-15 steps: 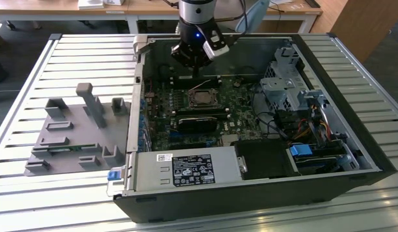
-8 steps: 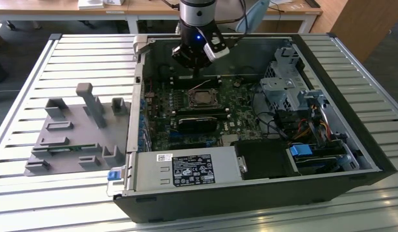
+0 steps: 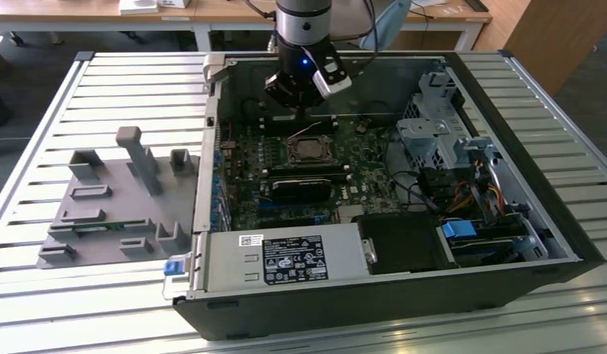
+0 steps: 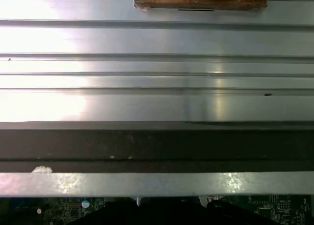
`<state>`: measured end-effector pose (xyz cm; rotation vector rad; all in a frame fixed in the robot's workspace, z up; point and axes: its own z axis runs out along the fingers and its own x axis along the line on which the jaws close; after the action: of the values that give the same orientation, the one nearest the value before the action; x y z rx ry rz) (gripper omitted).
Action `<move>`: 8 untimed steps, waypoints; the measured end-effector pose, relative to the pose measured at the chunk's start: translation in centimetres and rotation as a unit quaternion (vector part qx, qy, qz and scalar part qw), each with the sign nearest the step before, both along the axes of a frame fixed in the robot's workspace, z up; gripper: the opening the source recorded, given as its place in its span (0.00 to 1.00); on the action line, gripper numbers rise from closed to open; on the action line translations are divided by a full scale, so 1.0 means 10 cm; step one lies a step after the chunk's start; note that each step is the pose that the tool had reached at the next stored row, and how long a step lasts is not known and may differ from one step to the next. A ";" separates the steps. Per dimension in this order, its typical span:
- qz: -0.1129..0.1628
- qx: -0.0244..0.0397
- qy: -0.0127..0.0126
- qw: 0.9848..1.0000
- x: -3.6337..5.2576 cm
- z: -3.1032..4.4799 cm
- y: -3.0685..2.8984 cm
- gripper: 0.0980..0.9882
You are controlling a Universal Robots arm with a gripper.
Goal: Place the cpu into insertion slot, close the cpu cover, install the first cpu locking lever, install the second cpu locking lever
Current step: 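Install the first cpu locking lever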
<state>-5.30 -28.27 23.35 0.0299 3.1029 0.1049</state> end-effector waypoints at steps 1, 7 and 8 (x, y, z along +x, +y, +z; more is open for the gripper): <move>0.000 0.000 0.000 1.000 0.004 -0.007 0.000 0.01; 0.000 0.000 0.000 1.000 0.032 -0.028 0.000 0.01; 0.000 0.000 0.000 1.000 0.037 -0.030 0.000 0.01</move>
<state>-4.92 -28.27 23.05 0.0298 3.1029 0.1050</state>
